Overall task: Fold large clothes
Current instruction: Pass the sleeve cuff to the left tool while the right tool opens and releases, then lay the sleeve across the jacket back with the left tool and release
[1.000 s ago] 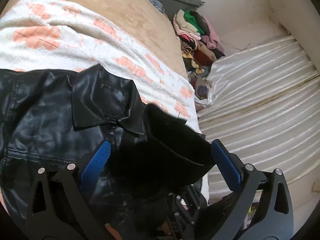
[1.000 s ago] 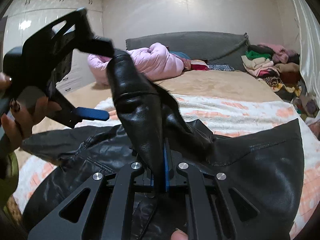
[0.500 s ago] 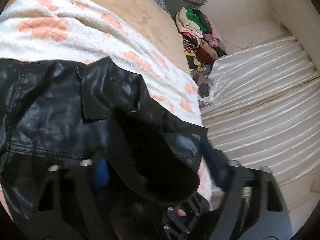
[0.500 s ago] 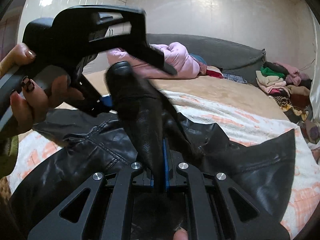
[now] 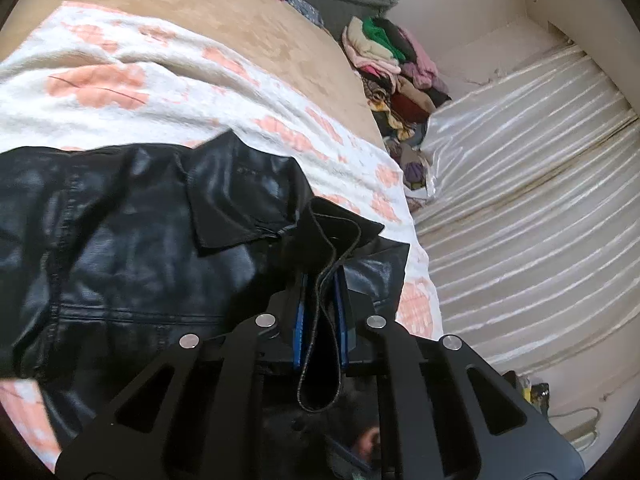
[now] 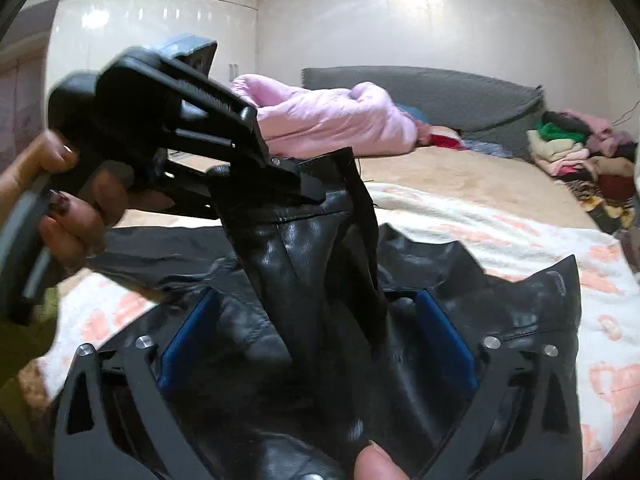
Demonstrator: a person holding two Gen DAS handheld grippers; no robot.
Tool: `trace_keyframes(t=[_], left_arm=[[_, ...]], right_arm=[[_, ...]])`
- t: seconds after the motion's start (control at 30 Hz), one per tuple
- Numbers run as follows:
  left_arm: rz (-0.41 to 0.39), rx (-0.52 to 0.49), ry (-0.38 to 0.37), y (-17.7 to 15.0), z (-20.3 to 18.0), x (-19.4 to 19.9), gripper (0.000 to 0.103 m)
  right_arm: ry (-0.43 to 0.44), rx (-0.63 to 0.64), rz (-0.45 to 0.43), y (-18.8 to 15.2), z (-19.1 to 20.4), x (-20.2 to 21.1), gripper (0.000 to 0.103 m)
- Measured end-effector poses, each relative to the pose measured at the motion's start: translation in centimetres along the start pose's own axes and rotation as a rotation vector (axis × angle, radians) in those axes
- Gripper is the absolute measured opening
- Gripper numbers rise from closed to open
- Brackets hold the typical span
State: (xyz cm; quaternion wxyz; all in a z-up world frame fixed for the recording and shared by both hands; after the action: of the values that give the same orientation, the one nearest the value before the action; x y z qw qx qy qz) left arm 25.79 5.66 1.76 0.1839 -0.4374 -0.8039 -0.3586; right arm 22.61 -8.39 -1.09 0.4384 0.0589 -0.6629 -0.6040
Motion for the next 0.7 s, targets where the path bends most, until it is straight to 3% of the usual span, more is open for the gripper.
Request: trace_keyframes(t=[0.1, 0.2, 0.27, 0.43, 0.5, 0.57, 0.7], left_arm=[[-0.015, 0.026, 0.020, -0.7, 1.9, 1.0, 0.005], [-0.028, 0.043, 0.034, -1.6, 3.4, 1.5, 0.005], [-0.046, 0.055, 0.043, -2.3, 4.4, 1.9, 0.005], [-0.096, 0.020, 0.050, -3.6, 4.4, 3.4, 0.003], [-0.123, -0.007, 0.057, -3.4, 3.6, 4.0, 0.003], [-0.155, -0.060, 0.057, -2.6, 1.6, 4.7, 0.002], [-0.198, -0.144, 0.019, -0.6, -2.7, 5.8, 0.001]], right_arm=[[0.040, -0.022, 0.030, 0.4, -0.8, 0.3, 0.098], [-0.009, -0.084, 0.046, 0.6, -3.4, 0.5, 0.098], [-0.095, -0.121, 0.048, 0.6, -6.0, 0.9, 0.097], [-0.445, -0.319, 0.040, -0.7, -16.4, 3.6, 0.097], [-0.505, -0.439, 0.063, -2.4, -20.7, 4.5, 0.093], [-0.465, -0.587, 0.080, -4.8, -24.1, 4.8, 0.077], [-0.319, -0.854, 0.079, -8.7, -27.8, 4.3, 0.073]])
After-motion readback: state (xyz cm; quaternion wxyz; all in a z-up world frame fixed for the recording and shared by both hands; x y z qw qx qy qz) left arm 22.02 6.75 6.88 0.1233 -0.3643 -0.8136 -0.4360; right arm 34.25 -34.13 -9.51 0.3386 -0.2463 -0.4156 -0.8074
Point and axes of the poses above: each gripper's, at about its wrist camera, not at the fingertips, and x roughly against the way its jaws point, z to its left, y to its top, the point moved 3 cm from there along -x, roughly the way its jaws point, and after that the axes turned 5 degrees about y, right-handed, at the moved point
